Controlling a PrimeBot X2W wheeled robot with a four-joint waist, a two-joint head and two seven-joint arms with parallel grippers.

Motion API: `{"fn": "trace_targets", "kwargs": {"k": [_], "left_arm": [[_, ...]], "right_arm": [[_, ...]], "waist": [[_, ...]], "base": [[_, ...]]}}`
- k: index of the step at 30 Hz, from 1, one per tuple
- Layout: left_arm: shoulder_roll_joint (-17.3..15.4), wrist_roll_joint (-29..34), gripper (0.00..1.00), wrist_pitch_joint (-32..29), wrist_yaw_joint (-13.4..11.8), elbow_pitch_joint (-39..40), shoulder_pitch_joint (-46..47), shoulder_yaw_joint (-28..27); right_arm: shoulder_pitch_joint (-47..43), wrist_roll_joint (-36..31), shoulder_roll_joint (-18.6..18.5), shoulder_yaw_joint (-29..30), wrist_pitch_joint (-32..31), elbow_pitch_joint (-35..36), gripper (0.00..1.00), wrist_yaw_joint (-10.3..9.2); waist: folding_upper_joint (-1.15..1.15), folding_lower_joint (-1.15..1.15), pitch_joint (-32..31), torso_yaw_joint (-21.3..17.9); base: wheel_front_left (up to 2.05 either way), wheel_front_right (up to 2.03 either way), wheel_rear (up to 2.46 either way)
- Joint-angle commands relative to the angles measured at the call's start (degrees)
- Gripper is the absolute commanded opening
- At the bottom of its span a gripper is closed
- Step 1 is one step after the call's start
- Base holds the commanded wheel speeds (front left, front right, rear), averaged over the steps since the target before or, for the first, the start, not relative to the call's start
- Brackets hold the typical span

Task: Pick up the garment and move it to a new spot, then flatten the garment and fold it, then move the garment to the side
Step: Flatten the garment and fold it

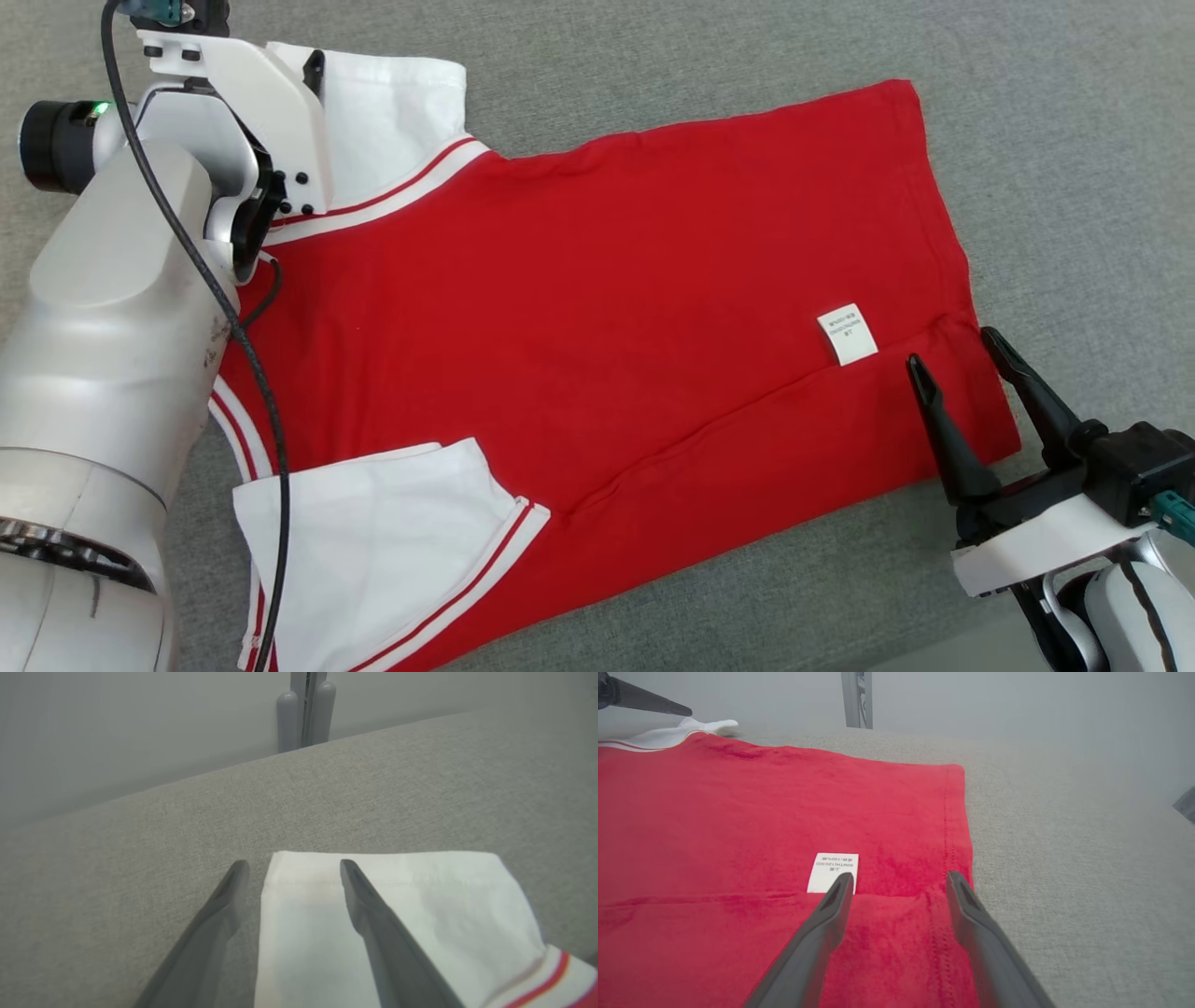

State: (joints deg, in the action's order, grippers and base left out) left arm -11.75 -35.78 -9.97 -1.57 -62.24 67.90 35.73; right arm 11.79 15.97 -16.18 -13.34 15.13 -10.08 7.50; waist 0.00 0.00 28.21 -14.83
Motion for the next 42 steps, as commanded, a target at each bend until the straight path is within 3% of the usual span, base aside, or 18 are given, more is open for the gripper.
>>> {"fn": "trace_targets", "kwargs": {"k": [1,9,10,11,12,13,14,26,33,42], "left_arm": [[-0.4,0.1,1.00,0.2,0.0,-0.7,1.2,0.0],[-0.3,0.3,1.00,0.5,-0.4,-6.2,3.3,0.6],[-0.2,0.4,0.86,0.2,-0.5,-6.7,3.5,0.8],[0.1,0.5,0.62,0.1,-0.5,-7.1,3.5,1.0],[0.3,0.5,0.46,0.0,-0.4,-7.4,3.5,1.2],[0.6,0.7,0.14,-0.2,-0.2,-7.7,3.7,1.4],[0.7,0.7,0.00,0.0,-0.1,-7.8,4.0,1.4],[1.7,0.4,0.00,1.8,2.3,-7.9,6.2,2.3],[1.6,0.0,0.00,1.0,4.2,-8.0,7.3,2.8],[1.9,-0.3,0.00,-0.3,5.6,-7.4,8.3,3.6]], "right_arm": [[0.4,-0.4,0.1,0.2,0.0,0.3,1.00,-0.01],[-0.3,-0.5,0.5,0.6,0.0,1.7,1.00,-0.01],[-0.3,-0.6,0.5,0.8,0.0,1.8,1.00,-0.01],[-0.4,-0.9,0.5,1.0,0.0,1.8,1.00,-0.01],[-0.5,-1.0,0.5,1.2,0.0,1.8,1.00,-0.01],[-0.6,-1.1,0.5,1.4,0.0,1.9,1.00,-0.01],[-0.7,-1.2,0.5,1.7,0.0,2.0,1.00,-0.01],[4.9,0.0,-1.7,5.0,-2.3,1.6,1.00,-0.01],[17.4,6.6,-1.2,5.2,-16.2,-3.5,1.00,-0.01],[33.4,11.7,-0.7,2.0,-33.5,-17.1,1.00,-0.01]], "waist": [[0.00,0.00,0.2,-0.7],[0.00,0.00,1.2,-2.6],[0.00,0.00,1.3,-2.7],[0.00,0.00,1.4,-2.7],[0.00,0.00,1.4,-2.7],[0.00,0.00,1.3,-2.6],[0.00,0.00,1.3,-2.4],[0.00,0.00,0.4,-0.5],[0.00,0.00,0.6,0.1],[0.00,0.00,1.5,2.4]], "base": [[0.00,0.00,0.00],[0.00,0.00,0.00],[0.00,0.00,0.00],[0.00,0.00,0.00],[0.00,0.00,0.00],[0.00,0.00,0.00],[0.00,0.00,0.00],[0.00,0.00,0.00],[0.00,0.00,0.00],[0.00,0.00,0.00]]}}
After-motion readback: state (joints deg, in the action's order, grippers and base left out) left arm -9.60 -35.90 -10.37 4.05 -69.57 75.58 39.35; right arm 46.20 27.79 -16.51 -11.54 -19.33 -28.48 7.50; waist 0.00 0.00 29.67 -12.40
